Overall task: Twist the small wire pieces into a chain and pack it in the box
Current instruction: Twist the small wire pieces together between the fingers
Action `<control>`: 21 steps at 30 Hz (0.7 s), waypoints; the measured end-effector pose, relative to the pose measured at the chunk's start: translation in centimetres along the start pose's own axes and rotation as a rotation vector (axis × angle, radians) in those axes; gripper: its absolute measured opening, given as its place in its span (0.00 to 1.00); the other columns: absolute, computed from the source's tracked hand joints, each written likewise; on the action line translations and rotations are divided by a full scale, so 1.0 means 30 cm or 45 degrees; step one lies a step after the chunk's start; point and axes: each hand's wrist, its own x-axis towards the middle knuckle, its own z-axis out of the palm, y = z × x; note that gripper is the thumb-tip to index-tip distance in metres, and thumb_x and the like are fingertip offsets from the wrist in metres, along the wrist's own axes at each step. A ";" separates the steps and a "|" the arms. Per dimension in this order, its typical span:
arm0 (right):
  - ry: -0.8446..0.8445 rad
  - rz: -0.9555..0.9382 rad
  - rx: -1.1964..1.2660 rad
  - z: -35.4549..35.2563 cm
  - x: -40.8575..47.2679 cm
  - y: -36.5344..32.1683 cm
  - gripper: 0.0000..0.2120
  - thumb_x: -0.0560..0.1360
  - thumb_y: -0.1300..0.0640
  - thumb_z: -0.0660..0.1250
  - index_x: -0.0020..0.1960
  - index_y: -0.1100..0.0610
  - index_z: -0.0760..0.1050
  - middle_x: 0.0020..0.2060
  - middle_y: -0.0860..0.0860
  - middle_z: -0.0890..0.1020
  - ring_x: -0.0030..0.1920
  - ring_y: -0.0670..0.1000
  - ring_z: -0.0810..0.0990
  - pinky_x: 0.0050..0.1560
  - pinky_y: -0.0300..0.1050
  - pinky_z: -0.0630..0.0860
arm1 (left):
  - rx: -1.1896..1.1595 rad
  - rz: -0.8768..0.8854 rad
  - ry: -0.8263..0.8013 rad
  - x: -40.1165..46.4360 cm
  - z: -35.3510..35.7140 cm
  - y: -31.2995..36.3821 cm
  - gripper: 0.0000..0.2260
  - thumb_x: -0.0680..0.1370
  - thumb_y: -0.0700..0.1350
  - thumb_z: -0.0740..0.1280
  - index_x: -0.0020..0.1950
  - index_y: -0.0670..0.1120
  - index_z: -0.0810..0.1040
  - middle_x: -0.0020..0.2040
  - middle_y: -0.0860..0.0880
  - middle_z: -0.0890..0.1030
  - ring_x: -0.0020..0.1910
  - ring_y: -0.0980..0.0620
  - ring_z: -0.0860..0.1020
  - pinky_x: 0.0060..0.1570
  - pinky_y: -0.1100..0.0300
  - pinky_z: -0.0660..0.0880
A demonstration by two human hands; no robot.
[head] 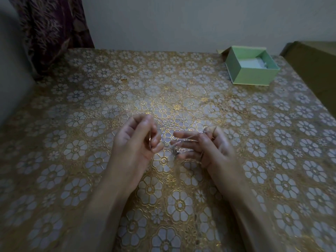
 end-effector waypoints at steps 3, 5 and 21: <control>0.019 0.001 -0.070 -0.003 -0.002 0.005 0.11 0.78 0.51 0.58 0.44 0.56 0.59 0.52 0.57 0.83 0.52 0.61 0.82 0.45 0.53 0.77 | 0.212 -0.087 0.010 -0.009 0.005 -0.012 0.03 0.72 0.42 0.64 0.44 0.43 0.73 0.33 0.50 0.72 0.26 0.58 0.65 0.25 0.68 0.63; 0.038 -0.065 -0.127 -0.007 -0.003 0.006 0.10 0.77 0.53 0.57 0.44 0.58 0.61 0.52 0.56 0.83 0.54 0.56 0.82 0.48 0.48 0.79 | 0.379 -0.160 0.010 -0.011 0.004 -0.021 0.03 0.73 0.39 0.65 0.46 0.42 0.75 0.32 0.50 0.72 0.25 0.58 0.65 0.25 0.68 0.63; 0.067 -0.263 -0.111 -0.026 -0.007 0.002 0.12 0.78 0.57 0.53 0.43 0.58 0.73 0.55 0.58 0.82 0.60 0.55 0.78 0.60 0.45 0.73 | 1.396 0.186 -0.175 -0.030 0.037 -0.067 0.10 0.72 0.46 0.72 0.52 0.53 0.79 0.34 0.70 0.76 0.24 0.59 0.67 0.27 0.71 0.64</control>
